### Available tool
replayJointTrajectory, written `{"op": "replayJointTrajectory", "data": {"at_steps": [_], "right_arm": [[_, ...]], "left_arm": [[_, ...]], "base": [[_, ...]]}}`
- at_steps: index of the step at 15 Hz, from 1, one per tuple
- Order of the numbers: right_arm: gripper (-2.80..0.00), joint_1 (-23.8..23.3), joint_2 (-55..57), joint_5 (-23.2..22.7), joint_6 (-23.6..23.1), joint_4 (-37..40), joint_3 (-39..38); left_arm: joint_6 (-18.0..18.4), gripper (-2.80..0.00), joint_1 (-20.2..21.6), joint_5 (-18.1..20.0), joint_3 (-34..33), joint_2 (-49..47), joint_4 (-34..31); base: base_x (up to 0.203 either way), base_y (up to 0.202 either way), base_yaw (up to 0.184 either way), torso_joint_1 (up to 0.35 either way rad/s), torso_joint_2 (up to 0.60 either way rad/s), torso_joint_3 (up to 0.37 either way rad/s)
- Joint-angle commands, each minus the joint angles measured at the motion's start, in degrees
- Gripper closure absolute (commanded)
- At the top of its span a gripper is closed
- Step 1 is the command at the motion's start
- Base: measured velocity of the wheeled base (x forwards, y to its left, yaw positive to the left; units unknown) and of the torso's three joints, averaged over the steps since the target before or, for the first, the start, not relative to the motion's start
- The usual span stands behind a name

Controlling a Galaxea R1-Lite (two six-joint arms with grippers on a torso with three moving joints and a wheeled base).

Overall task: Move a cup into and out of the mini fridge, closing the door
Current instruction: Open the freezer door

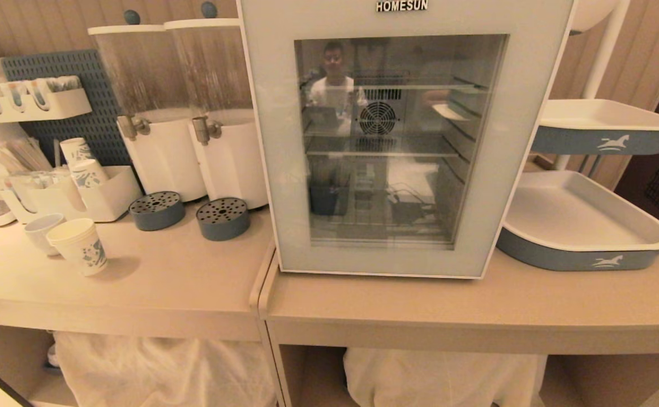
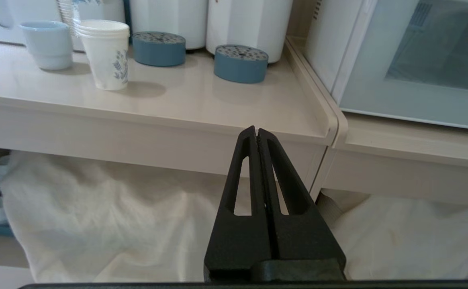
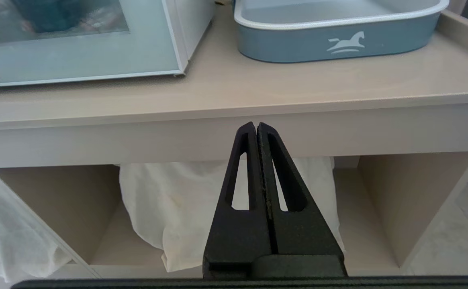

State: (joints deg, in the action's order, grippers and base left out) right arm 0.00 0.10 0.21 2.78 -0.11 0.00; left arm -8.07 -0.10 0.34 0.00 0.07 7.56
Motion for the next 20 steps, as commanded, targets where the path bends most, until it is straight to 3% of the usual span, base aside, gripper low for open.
{"op": "replayJointTrajectory", "data": {"at_steps": [1, 4, 7, 10, 12, 16, 20], "right_arm": [[0.0, 0.0, 0.08, -0.03, 0.03, -0.07, 0.0], [0.0, 0.0, 0.08, -0.03, 0.03, -0.07, 0.0], [0.0, 0.0, 0.08, -0.03, 0.03, -0.07, 0.0], [0.0, 0.0, 0.08, -0.03, 0.03, -0.07, 0.0], [0.0, 0.0, 0.08, -0.03, 0.03, -0.07, 0.0], [0.0, 0.0, 0.08, -0.03, 0.03, -0.07, 0.0], [0.0, 0.0, 0.08, -0.03, 0.03, -0.07, 0.0]], "left_arm": [[-0.02, 0.0, 0.01, 0.01, -2.29, 0.19, 0.18], [0.69, 0.0, 0.01, 0.11, -2.29, 0.19, -0.18], [2.14, 0.0, 0.01, 2.56, -1.05, -0.76, -3.37], [1.36, 0.0, -0.09, 7.22, 13.23, -4.14, -13.83], [0.08, 0.0, -1.96, 11.37, 22.2, -13.25, -17.85], [-2.24, 0.0, -12.8, 10.88, 31.67, -34.52, -17.14], [-2.89, 0.0, -15.43, 10.14, 32.62, -43.92, -9.36]], "base": [[0.0, 0.0, 0.0, 0.0, 0.0, 0.0], [0.0, 0.0, 0.0, 0.0, 0.0, 0.0], [0.0, 0.0, 0.0, 0.0, 0.0, 0.0], [0.0, 0.0, 0.0, 0.0, 0.0, 0.0], [0.0, 0.0, 0.0, 0.0, 0.0, 0.0], [0.0, 0.0, 0.0, 0.0, 0.0, 0.0], [0.0, 0.0, 0.0, 0.0, 0.0, 0.0]]}}
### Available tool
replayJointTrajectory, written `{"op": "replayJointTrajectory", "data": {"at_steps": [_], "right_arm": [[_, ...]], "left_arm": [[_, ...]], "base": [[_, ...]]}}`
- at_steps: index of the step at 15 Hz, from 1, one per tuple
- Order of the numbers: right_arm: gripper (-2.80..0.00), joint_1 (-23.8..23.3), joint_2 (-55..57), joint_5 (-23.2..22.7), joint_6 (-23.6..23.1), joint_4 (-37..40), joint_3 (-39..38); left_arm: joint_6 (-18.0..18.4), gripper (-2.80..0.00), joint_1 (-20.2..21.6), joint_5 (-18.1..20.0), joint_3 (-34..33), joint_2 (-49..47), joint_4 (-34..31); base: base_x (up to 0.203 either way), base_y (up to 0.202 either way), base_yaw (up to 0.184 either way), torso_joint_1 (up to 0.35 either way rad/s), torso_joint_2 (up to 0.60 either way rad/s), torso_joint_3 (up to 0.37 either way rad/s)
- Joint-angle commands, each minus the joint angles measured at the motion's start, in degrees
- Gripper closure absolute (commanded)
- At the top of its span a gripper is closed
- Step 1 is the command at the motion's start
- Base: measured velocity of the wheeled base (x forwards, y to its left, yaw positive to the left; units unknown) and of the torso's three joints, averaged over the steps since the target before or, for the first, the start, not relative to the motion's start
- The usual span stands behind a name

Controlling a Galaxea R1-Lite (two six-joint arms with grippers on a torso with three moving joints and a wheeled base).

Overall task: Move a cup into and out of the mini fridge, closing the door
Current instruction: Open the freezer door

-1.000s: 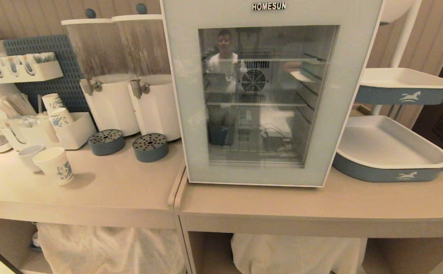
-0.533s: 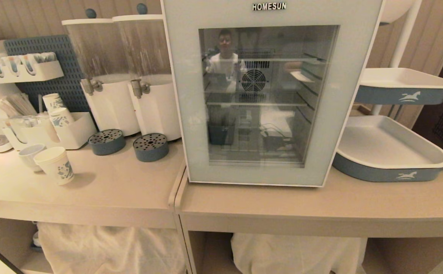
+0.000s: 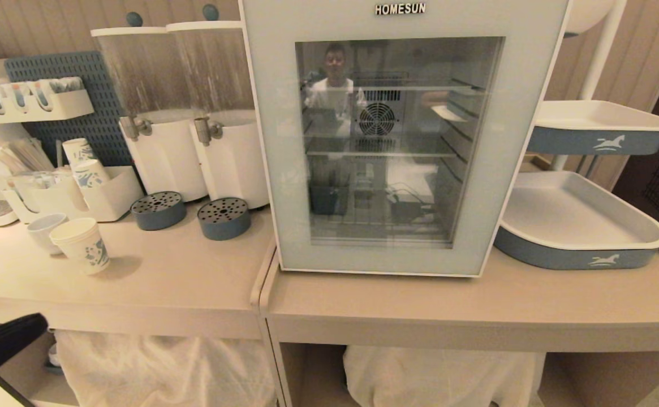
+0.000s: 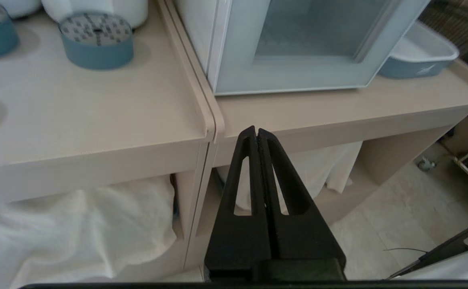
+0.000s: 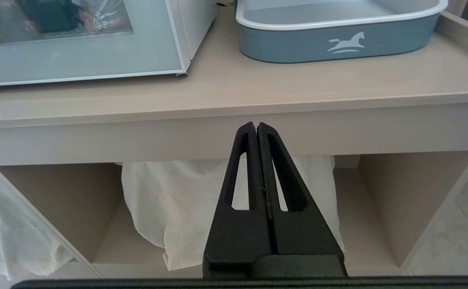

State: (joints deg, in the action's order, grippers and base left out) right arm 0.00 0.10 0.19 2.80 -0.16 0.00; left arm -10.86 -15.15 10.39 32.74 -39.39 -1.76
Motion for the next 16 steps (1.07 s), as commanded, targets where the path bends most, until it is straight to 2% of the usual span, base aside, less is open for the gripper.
{"op": "replayJointTrajectory", "data": {"at_steps": [1, 3, 4, 5, 6, 8, 10, 11, 13, 14, 16], "right_arm": [[0.0, 0.0, 0.08, -0.01, 0.01, -0.02, 0.0], [0.0, 0.0, 0.08, -0.01, 0.01, -0.02, 0.0], [0.0, 0.0, 0.08, -0.01, 0.01, -0.02, 0.0], [0.0, 0.0, 0.08, -0.01, 0.01, -0.02, 0.0], [0.0, 0.0, 0.08, -0.01, 0.01, -0.02, 0.0], [0.0, 0.0, 0.08, -0.1, -0.08, -0.04, 0.0], [0.0, 0.0, 0.08, -0.1, -0.17, -0.11, 0.0], [0.0, 0.0, 0.08, -0.1, -0.08, -0.11, 0.0], [0.0, 0.0, 0.08, -0.1, -0.17, -0.11, 0.0], [0.0, 0.0, 0.08, -0.1, -0.17, -0.11, 0.0], [0.0, 0.0, 0.08, -0.1, -0.08, -0.11, 0.0]], "left_arm": [[-0.04, 0.0, 0.19, 0.07, -0.26, -5.54, 0.9], [1.2, 0.0, 3.2, 0.55, -0.38, -10.96, 5.29], [2.59, 0.0, 6.47, 2.28, -0.34, -14.43, 8.63], [4.14, -2.8, 11.25, 5.93, -0.01, -17.17, 11.16], [5.99, -2.8, 16.84, 12.32, 0.86, -20.46, 13.13], [11.61, -2.8, 25.23, 29.0, 3.15, -28.0, 15.49], [19.23, -2.8, 27.4, 41.07, 5.13, -35.94, 17.8], [21.63, -2.8, 27.4, 45.39, 6.47, -39.28, 19.24], [23.98, -2.8, 24.77, 52.63, 10.99, -45.4, 21.37], [24.49, -2.8, 21.64, 53.52, 12.92, -48.18, 21.86], [25.07, -2.8, 18.51, 54.2, 17.23, -52.39, 22.46]], "base": [[0.0, 0.0, 0.0, 0.0, 0.0, 0.0], [0.0, 0.0, 0.0, 0.0, 0.0, 0.0], [0.0, 0.0, 0.0, 0.0, 0.0, 0.0], [0.0, 0.0, 0.0, 0.0, 0.0, 0.0], [0.0, 0.0, 0.0, 0.0, 0.0, 0.0], [0.0, 0.0, 0.0, 0.0, 0.0, 0.0], [0.0, 0.0, 0.0, 0.0, 0.0, 0.0], [0.0, 0.0, 0.0, 0.0, 0.0, 0.0], [0.0, 0.0, 0.0, 0.0, 0.0, 0.0], [0.0, 0.0, 0.0, 0.0, 0.0, 0.0], [0.0, 0.0, 0.0, 0.0, 0.0, 0.0]]}}
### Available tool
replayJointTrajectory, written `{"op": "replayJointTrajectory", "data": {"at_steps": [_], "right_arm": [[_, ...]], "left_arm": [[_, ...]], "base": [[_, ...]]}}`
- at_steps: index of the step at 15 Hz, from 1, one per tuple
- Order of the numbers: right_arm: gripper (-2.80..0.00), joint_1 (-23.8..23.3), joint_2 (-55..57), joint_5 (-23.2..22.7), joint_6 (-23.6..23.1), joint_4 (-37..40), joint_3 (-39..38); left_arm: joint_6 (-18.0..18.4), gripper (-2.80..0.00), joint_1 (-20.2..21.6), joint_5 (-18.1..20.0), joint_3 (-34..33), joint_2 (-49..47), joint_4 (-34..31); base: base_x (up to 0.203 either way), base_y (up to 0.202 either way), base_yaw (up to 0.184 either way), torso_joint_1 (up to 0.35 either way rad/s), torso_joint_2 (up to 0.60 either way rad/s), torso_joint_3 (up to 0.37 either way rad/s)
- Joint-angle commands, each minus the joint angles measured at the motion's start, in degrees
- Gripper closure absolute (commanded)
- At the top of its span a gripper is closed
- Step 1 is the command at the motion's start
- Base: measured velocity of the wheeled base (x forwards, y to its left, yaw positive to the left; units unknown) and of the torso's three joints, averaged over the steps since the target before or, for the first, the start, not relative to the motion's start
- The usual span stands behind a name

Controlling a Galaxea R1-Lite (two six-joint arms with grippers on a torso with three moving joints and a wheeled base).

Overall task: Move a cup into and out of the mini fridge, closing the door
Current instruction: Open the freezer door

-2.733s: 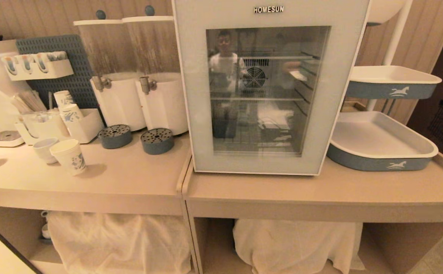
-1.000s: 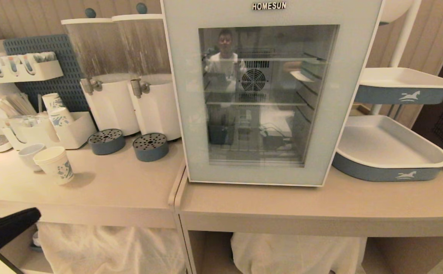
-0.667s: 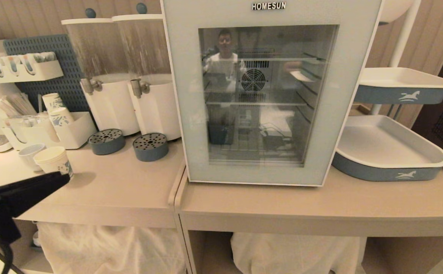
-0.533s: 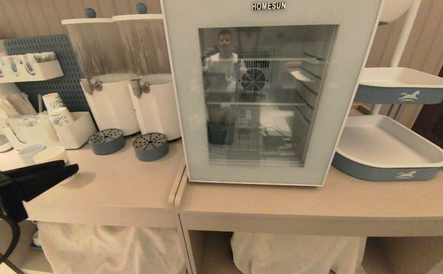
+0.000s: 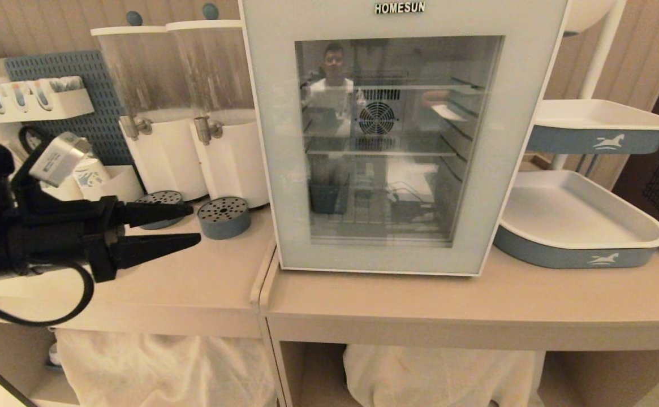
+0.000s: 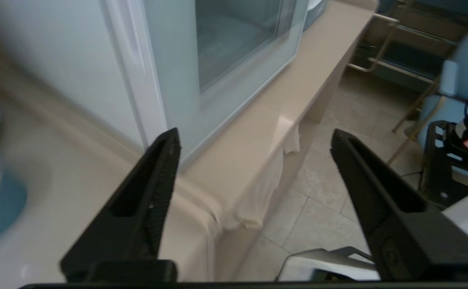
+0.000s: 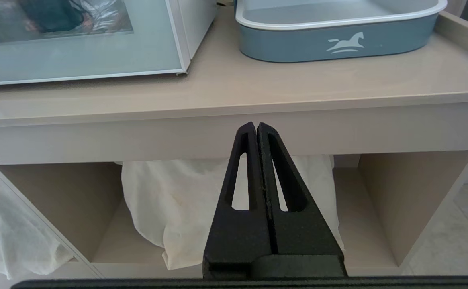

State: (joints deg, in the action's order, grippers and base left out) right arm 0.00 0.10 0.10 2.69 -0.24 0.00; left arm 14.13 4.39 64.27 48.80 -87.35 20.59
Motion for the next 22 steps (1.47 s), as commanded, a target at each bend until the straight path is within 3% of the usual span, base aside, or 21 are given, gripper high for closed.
{"op": "replayJointTrajectory", "data": {"at_steps": [1, 6, 12, 14, 22], "right_arm": [[0.0, 0.0, 0.08, -0.01, 0.03, -0.02, 0.0], [0.0, 0.0, 0.08, -0.01, 0.03, 0.07, 0.0], [0.0, 0.0, 0.08, 0.08, 0.12, 0.07, 0.0], [0.0, 0.0, 0.08, 0.08, 0.12, 0.07, 0.0], [0.0, 0.0, 0.08, -0.01, 0.12, -0.02, 0.0]], "left_arm": [[0.13, -2.8, -2.12, 0.65, 5.09, -7.42, 0.32], [0.28, -2.8, -3.81, 2.2, 19.44, -19.46, 0.59], [0.64, -2.8, -4.11, 6.7, 29.76, -28.62, 0.55], [0.41, -2.8, -4.74, 11.52, 33.72, -31.06, 0.25], [-0.56, -2.8, -5.87, 14.86, 33.21, -29.31, -0.06]], "base": [[0.0, 0.0, 0.0, 0.0, 0.0, 0.0], [0.0, 0.0, 0.0, 0.0, 0.0, 0.0], [0.0, 0.0, 0.0, 0.0, 0.0, 0.0], [0.0, 0.0, 0.0, 0.0, 0.0, 0.0], [0.0, 0.0, 0.0, 0.0, 0.0, 0.0]]}}
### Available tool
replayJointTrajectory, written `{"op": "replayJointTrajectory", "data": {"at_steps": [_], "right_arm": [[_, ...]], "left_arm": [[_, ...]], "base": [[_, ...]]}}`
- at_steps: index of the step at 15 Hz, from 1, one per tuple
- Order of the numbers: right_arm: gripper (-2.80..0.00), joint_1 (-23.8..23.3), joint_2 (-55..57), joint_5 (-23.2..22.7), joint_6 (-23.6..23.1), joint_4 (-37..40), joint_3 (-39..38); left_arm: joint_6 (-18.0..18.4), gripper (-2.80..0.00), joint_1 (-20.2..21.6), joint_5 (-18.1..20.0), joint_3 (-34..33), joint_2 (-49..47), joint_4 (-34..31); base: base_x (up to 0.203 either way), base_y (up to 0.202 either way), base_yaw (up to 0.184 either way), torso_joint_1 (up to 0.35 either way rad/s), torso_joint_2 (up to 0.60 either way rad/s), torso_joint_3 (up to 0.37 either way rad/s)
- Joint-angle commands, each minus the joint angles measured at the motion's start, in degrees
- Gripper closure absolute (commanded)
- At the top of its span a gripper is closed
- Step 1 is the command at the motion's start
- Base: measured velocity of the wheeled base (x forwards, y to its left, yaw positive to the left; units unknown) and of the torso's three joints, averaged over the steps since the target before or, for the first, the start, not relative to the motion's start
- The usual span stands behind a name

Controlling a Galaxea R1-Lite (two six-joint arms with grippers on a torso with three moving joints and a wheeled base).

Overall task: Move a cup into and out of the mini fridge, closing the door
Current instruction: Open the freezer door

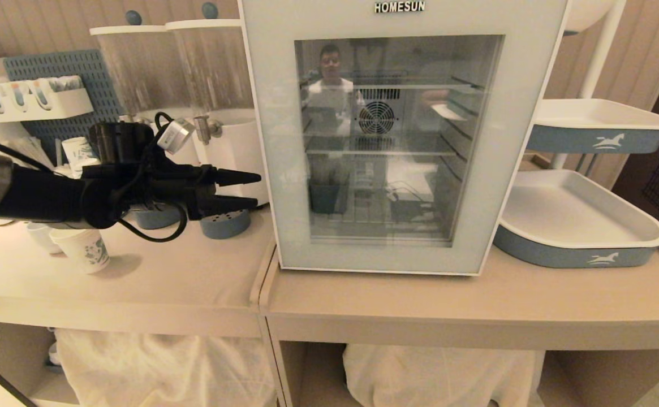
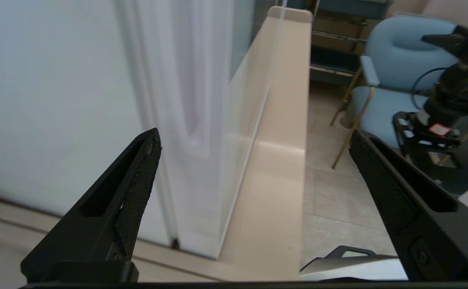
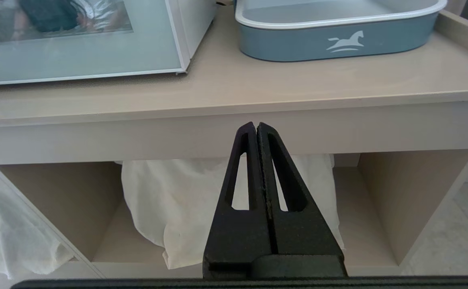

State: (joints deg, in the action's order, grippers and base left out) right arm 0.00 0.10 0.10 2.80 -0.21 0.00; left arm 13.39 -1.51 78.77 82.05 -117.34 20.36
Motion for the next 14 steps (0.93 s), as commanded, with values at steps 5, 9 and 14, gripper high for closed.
{"op": "replayJointTrajectory", "data": {"at_steps": [5, 9, 14], "right_arm": [[0.0, 0.0, 0.08, -0.01, 0.01, -0.05, 0.0], [0.0, 0.0, 0.08, -0.01, 0.01, -0.06, 0.0], [0.0, 0.0, 0.08, -0.01, -0.08, -0.06, 0.0]], "left_arm": [[-4.99, -2.8, -2.7, 0.43, 3.12, 0.49, 0.56], [-7.77, -2.8, -3.15, 0.07, 4.87, -1.58, 0.82], [-8.12, -2.8, -3.48, 0.67, 3.18, -1.02, 0.31]], "base": [[0.0, 0.0, 0.0, 0.0, 0.0, 0.0], [0.0, 0.0, 0.0, 0.0, 0.0, 0.0], [0.0, 0.0, 0.0, 0.0, 0.0, 0.0]]}}
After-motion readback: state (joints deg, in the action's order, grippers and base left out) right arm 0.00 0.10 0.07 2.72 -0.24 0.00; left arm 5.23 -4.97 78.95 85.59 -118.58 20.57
